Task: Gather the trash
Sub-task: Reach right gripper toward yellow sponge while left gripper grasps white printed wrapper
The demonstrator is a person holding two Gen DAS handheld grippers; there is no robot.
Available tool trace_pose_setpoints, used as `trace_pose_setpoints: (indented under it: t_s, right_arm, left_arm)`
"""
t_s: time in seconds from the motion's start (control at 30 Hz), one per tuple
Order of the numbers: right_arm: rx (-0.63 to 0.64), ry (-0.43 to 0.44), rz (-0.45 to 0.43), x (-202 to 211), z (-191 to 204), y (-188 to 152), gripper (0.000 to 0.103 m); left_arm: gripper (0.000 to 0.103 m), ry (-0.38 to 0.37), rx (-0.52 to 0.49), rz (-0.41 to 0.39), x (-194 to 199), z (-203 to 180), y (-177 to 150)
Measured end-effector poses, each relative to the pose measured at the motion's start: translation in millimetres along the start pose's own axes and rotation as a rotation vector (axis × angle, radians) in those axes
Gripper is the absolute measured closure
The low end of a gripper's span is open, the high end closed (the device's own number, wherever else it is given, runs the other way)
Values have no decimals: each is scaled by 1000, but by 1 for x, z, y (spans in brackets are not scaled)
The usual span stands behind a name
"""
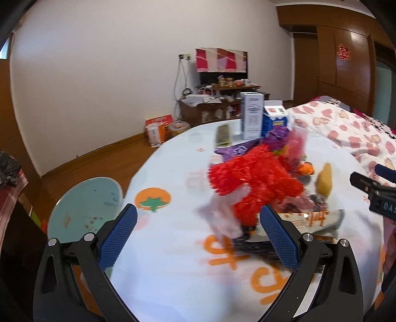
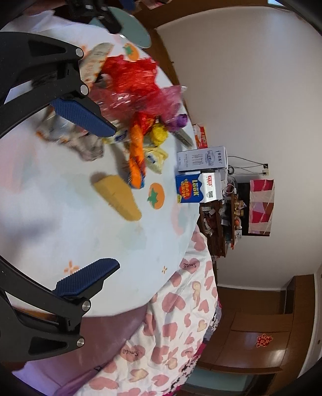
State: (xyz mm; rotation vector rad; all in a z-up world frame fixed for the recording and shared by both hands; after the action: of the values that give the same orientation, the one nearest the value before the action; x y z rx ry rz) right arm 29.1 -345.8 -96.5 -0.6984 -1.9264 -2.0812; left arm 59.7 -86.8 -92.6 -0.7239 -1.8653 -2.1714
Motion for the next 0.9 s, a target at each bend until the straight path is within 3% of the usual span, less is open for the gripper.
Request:
trace_pose_setpoints:
  t_s: [0.2, 0.27, 0.3, 0.37, 0.5, 0.7, 0.9]
  right_arm:
    - [-21, -11, 36, 9, -27, -29, 7]
    - [-20, -17, 39, 13, -33, -39, 6]
    - [-24, -17, 43, 14, -37, -44, 6]
    - [-48, -20, 50, 14, -46, -54, 6]
    - [-95, -11, 66, 9, -58, -62, 6]
    - [-117, -2, 60, 7, -61, -62, 6]
    - [-131, -27, 50, 7, -68, -56, 6]
  left_arm:
    - [12, -98, -43, 20, -6, -33, -5]
    - [29, -135, -47, 40, -12, -42, -9]
    - [32, -149, -46, 53, -15, -45, -11]
    - [58, -203, -31, 84, -21, -54, -16]
    - [89, -283, -27, 68, -14, -61, -15]
    - [98, -353, -58, -4, 13, -67, -3]
    - [99, -372, -69, -124, 51, -65, 24]
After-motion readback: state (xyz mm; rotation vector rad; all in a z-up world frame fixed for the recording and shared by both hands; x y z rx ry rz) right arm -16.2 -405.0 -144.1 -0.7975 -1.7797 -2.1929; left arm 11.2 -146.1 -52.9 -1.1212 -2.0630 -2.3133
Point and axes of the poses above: each gripper's, at about its wrist camera, not at the fingertips, and x roughly against the way its jaws point, z to its left, y to its top, the point moved 4 cm from there along -x, roughly the way its jaws point, and after that the axes turned 6 degrees about -z, right-handed, at the moved point
